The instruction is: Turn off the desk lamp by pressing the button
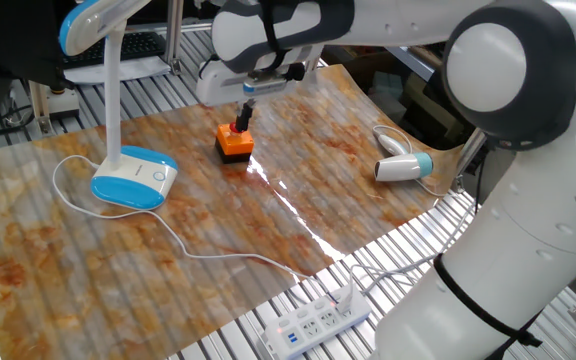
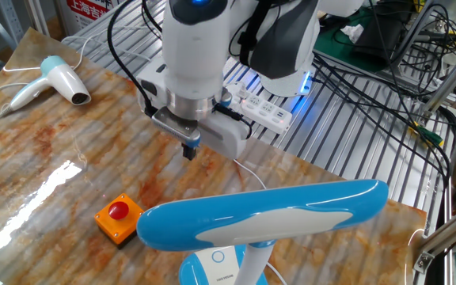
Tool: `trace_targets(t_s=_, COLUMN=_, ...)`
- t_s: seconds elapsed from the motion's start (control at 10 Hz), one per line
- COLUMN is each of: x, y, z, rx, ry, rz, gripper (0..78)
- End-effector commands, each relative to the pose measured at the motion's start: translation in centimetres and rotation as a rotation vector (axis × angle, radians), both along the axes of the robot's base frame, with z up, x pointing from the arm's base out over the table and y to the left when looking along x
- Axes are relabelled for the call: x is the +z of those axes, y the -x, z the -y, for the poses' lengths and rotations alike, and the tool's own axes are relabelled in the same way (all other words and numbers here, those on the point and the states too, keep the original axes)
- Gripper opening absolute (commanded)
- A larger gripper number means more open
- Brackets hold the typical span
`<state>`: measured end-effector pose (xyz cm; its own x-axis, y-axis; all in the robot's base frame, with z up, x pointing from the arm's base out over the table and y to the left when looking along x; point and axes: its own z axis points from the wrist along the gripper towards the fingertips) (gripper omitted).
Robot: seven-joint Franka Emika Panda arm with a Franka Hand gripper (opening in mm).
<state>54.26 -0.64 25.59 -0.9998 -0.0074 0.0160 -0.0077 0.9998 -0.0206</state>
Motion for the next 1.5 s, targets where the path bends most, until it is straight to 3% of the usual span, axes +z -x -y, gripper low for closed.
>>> trace_targets(t_s=0.1, x=3.4, y=3.4, z=2.6, rx=0.001, ry=0.019, rz=-0.054, gripper=0.0)
trace_targets(t_s=0.5, x=4.3, y=5.1, z=2.9, rx=-0.014, ry=0.016, rz=-0.086, gripper=0.0)
trace_targets(t_s=0.8, x=4.0, y=6.1, z=2.5, rx=-0.023, ry=0.008, rz=-0.087, gripper=0.0)
trace_targets(t_s=1.1, x=4.6, y=6.4, z=1.2, rx=-0.038, ry=0.003, rz=-0.095, gripper=0.0)
trace_targets(t_s=1.5, x=4.9, y=6.3, z=0.6, rx=-0.024, ry=-0.011, rz=-0.086, gripper=0.0)
